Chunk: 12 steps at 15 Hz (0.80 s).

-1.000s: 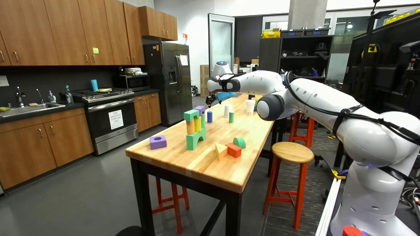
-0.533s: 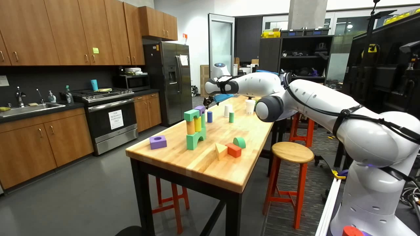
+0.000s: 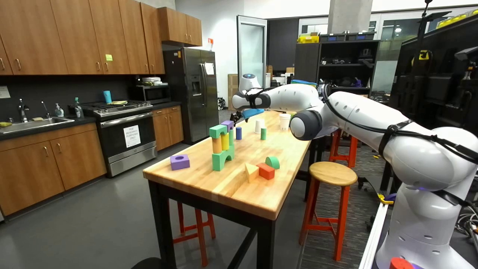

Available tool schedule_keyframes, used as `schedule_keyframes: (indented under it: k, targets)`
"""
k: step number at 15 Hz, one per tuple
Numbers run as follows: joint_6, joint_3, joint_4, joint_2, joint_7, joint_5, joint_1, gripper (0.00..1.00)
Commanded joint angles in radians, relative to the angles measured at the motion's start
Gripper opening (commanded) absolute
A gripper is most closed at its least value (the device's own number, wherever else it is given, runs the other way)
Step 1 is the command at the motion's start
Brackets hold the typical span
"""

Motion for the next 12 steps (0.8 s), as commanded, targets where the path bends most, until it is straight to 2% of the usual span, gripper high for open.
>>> schedule_keyframes:
  k: [1,7,9,12]
  targets:
    - [-0.008,0.011,0.012,0.005,-0.004,0.011,0.003,1.0]
    - [-0.015,0.021,0.011,0.016,-0.017,0.011,0.011,1.0]
    - [-0.016,0.019,0.012,0.02,-0.011,0.009,0.011,0.95]
    - [-0.032,0.018,0.01,0.017,-0.01,0.01,0.01,0.98]
